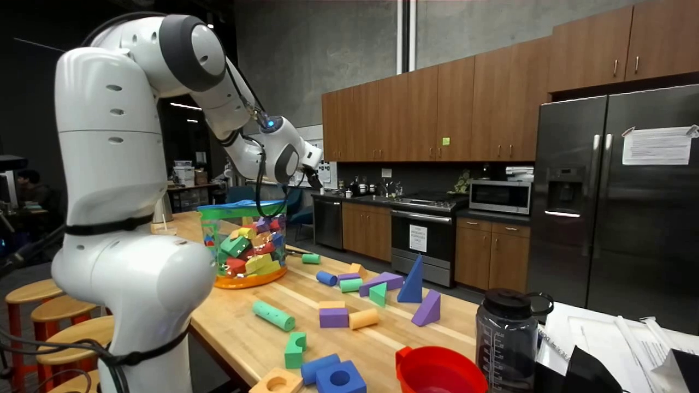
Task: Shift the purple block to the bag
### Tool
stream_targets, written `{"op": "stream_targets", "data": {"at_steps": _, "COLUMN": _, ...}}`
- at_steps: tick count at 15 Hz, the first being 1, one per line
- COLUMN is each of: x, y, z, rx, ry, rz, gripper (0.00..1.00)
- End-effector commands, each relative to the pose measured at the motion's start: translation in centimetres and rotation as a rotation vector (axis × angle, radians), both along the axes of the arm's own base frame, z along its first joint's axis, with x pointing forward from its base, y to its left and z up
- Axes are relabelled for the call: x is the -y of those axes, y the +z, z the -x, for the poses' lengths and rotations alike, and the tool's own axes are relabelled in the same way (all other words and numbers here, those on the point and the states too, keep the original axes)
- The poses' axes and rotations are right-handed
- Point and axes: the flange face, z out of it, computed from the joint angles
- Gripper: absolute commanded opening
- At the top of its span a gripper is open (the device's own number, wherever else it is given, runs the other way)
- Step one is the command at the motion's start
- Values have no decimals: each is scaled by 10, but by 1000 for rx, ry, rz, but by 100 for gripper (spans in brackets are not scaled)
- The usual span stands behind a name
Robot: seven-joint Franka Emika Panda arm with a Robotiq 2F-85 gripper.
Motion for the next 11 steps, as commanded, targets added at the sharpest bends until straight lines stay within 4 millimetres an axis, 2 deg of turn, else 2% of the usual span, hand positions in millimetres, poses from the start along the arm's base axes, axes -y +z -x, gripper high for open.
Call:
{"op": "stream_targets", "data": {"at_steps": 1, "x": 93, "y": -24, "z": -20, "rx": -108, "ry": -115, "rz": 81, "gripper": 100}}
{"op": "stream_targets", "data": {"at_steps": 3, "x": 138, "y": -44, "z": -21, "rx": -188, "ry": -160, "rz": 151, "gripper": 100}}
{"op": "stream_targets", "data": {"at_steps": 5, "x": 165, "y": -60, "z": -17, "rx": -286, "ry": -189, "rz": 230, "gripper": 100}}
{"op": "stream_targets", "data": {"at_steps": 6, "x": 169, "y": -67, "z": -14, "rx": -341, "ry": -201, "rz": 267, "gripper": 100}}
{"op": "stream_targets", "data": {"at_steps": 7, "x": 163, "y": -75, "z": -11, "rx": -399, "ry": -210, "rz": 304, "gripper": 100}}
{"op": "stream_targets", "data": {"at_steps": 10, "x": 120, "y": -108, "z": 5, "rx": -573, "ry": -209, "rz": 414, "gripper": 100}}
{"op": "stream_targets", "data": {"at_steps": 11, "x": 144, "y": -101, "z": -9, "rx": -504, "ry": -207, "rz": 373, "gripper": 100}}
